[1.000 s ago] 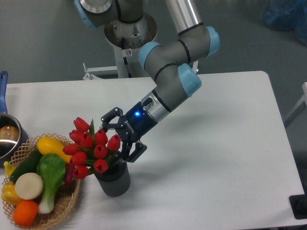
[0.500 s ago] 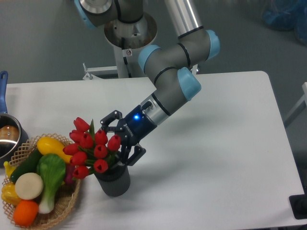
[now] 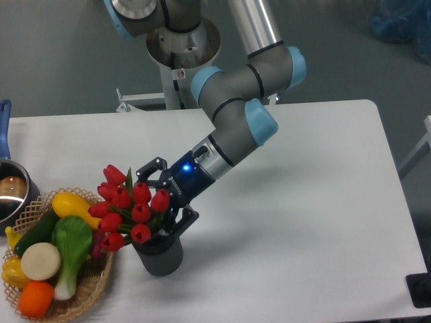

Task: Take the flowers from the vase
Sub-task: 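Close the gripper on the tulip stems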

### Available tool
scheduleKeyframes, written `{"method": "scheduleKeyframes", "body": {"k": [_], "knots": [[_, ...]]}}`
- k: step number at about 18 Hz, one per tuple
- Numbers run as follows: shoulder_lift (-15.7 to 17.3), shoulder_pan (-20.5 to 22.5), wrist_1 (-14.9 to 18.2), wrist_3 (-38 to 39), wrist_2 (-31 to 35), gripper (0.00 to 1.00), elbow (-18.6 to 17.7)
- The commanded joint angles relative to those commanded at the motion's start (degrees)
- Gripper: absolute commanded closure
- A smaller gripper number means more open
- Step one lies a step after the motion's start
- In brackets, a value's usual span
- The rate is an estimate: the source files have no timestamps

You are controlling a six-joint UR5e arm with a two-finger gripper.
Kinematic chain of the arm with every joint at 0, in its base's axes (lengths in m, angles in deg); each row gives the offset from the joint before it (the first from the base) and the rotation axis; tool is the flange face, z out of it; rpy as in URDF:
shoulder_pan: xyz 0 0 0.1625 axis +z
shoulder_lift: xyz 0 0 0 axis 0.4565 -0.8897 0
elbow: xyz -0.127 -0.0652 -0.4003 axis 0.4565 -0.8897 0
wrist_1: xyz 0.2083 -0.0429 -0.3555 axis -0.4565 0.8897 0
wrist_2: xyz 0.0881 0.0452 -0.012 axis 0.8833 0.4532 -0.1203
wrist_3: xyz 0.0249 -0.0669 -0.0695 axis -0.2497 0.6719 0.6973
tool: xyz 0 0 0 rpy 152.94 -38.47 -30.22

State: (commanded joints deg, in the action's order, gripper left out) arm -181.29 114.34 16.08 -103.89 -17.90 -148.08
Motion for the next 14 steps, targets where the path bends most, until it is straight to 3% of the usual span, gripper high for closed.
{"method": "scheduleKeyframes", "body": {"k": [3,8,9,12,14], "knots": [[-0.1,0.0,0.0,0.0,0.0,0.12,0.3],[-0.2,0.4,0.0,0.0,0.0,0.51,1.0],[-0.2,0.4,0.0,0.1,0.0,0.52,1.0],[-0.4,0.6,0.0,0.0,0.0,0.69,1.1],[-0.6,0.8,0.0,0.0,0.0,0.72,1.2]]}}
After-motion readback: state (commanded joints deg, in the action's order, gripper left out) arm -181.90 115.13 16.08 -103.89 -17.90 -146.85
